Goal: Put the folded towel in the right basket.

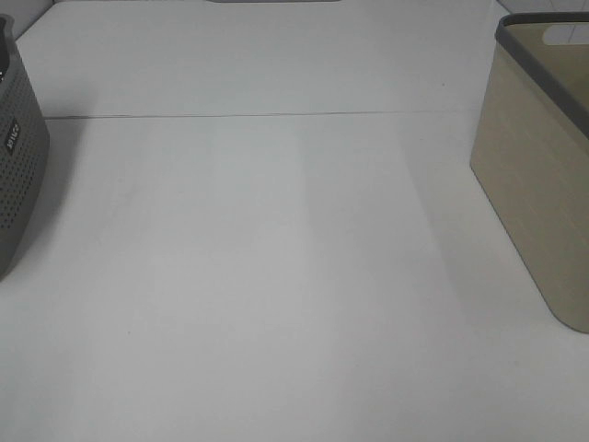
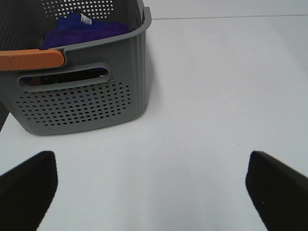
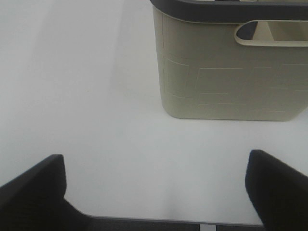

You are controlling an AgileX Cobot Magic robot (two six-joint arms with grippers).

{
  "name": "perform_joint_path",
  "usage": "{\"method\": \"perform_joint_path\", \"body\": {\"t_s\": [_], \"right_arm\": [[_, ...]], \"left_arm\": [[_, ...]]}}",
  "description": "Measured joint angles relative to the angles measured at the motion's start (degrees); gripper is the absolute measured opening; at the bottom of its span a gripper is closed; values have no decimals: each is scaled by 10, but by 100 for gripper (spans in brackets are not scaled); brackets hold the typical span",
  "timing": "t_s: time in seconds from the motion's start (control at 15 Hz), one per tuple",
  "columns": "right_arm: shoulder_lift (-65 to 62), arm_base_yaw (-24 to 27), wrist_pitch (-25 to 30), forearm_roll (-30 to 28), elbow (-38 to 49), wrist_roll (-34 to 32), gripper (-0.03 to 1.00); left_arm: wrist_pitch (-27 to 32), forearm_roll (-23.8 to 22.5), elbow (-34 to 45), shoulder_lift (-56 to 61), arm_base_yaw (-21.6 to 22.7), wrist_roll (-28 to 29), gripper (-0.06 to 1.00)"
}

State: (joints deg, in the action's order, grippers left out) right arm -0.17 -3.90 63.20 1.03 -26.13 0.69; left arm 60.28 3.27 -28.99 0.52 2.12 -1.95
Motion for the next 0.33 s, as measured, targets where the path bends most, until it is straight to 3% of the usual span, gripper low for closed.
{"method": "perform_joint_path", "body": {"t_s": [0.33], "right_arm": [[0, 0, 0, 0, 0, 2, 97]], "left_arm": [[0, 0, 0, 0, 0, 0, 99]]}}
